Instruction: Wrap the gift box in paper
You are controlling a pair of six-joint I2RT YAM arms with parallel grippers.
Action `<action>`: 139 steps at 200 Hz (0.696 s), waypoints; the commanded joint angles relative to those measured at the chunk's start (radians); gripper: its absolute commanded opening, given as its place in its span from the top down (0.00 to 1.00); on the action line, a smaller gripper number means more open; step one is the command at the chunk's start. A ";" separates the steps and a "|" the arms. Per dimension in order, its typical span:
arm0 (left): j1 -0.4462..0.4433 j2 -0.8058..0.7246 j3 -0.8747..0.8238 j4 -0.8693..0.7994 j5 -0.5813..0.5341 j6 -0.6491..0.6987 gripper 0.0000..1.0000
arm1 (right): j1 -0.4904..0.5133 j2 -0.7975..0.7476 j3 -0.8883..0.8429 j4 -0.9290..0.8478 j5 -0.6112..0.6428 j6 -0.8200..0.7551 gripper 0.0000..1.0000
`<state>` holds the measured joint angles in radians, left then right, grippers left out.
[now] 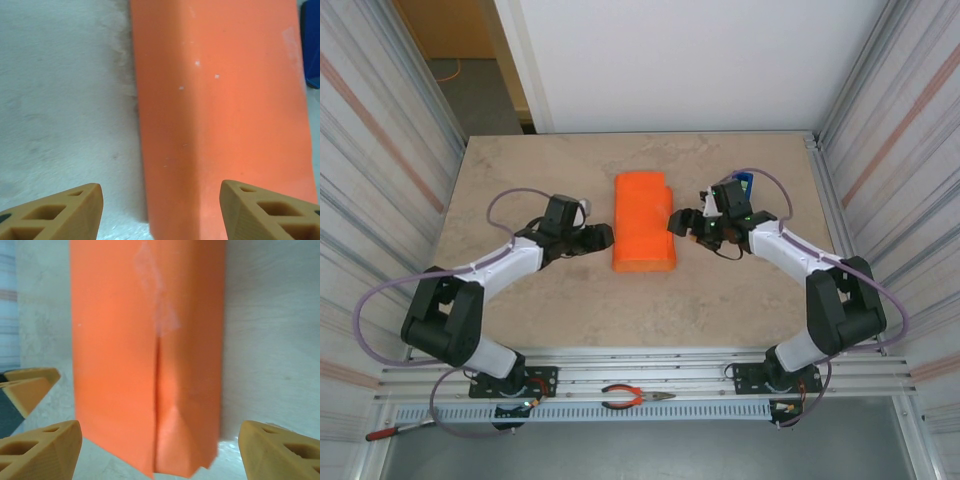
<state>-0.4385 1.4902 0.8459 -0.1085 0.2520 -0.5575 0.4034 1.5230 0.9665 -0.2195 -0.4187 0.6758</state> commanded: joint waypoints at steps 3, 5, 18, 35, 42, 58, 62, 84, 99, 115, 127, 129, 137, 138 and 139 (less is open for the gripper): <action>-0.039 0.031 0.029 0.030 0.004 0.042 0.36 | 0.032 0.055 0.032 -0.004 0.022 -0.002 0.18; -0.041 0.034 0.029 0.031 0.002 0.043 0.36 | 0.035 0.057 0.032 -0.002 0.023 -0.002 0.18; -0.054 0.046 0.015 0.050 -0.010 0.040 0.36 | 0.049 0.084 0.034 0.003 0.029 -0.003 0.18; -0.076 0.061 -0.003 0.079 -0.027 0.041 0.36 | 0.068 0.118 0.033 0.013 0.031 -0.002 0.18; -0.086 0.070 -0.004 0.080 -0.040 0.047 0.36 | 0.074 0.131 0.030 0.015 0.036 -0.002 0.18; -0.106 0.094 -0.005 0.086 -0.069 0.053 0.36 | 0.080 0.157 0.023 0.026 0.051 -0.004 0.18; -0.111 0.100 -0.005 0.090 -0.075 0.054 0.36 | 0.080 0.164 0.021 0.028 0.055 -0.005 0.18; -0.139 0.131 -0.003 0.095 -0.152 0.047 0.36 | 0.074 0.192 0.017 0.039 0.074 -0.010 0.20; -0.154 0.146 -0.006 0.109 -0.209 0.032 0.36 | 0.069 0.204 0.018 0.047 0.078 -0.010 0.20; -0.172 0.159 -0.007 0.131 -0.276 0.022 0.37 | 0.068 0.213 0.023 0.046 0.080 -0.010 0.21; -0.182 0.172 -0.003 0.146 -0.312 0.021 0.37 | 0.068 0.210 0.024 0.046 0.081 -0.009 0.22; -0.185 0.174 -0.002 0.147 -0.318 0.019 0.37 | 0.068 0.210 0.022 0.047 0.081 -0.007 0.22; -0.192 0.179 0.002 0.147 -0.340 0.018 0.37 | 0.070 0.205 0.021 0.046 0.084 -0.006 0.22; -0.193 0.179 0.002 0.147 -0.343 0.018 0.37 | 0.070 0.205 0.021 0.046 0.085 -0.006 0.22; -0.195 0.179 0.002 0.147 -0.344 0.018 0.37 | 0.070 0.206 0.020 0.046 0.085 -0.006 0.22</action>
<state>-0.6136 1.6520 0.8501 0.0051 0.0311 -0.5282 0.4767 1.7222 0.9840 -0.1837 -0.3576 0.6754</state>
